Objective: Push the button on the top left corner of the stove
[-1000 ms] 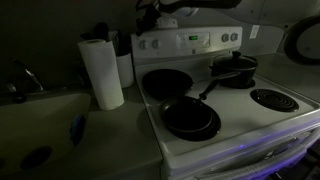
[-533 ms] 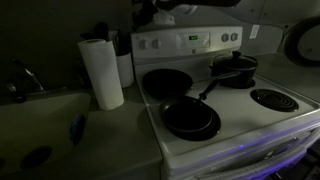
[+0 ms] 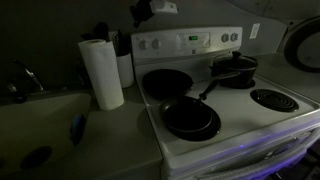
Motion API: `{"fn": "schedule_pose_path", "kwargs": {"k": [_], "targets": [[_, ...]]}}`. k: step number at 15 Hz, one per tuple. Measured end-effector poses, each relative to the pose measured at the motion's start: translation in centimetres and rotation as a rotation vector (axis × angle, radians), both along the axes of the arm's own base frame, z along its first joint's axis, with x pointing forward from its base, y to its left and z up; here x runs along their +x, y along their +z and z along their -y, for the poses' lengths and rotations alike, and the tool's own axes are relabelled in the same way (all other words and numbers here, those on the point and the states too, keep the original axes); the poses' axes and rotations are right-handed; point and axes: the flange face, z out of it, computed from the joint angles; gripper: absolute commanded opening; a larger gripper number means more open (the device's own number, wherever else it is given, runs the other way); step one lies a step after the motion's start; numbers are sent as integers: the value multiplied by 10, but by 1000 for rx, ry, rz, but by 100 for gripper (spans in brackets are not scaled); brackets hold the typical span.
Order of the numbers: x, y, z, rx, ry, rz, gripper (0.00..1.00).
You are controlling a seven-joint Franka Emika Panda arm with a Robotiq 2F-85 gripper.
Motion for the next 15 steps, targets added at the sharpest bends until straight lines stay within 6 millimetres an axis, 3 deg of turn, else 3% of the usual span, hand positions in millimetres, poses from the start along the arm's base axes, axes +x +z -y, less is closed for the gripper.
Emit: {"fn": "schedule_pose_path", "kwargs": {"k": [12,13,15], "targets": [[-34,-3,12,-17,-96,-411,0],[-34,-6,13,-18,-106,-428,25],[-35,-9,16,-22,-123,-454,33]]}}
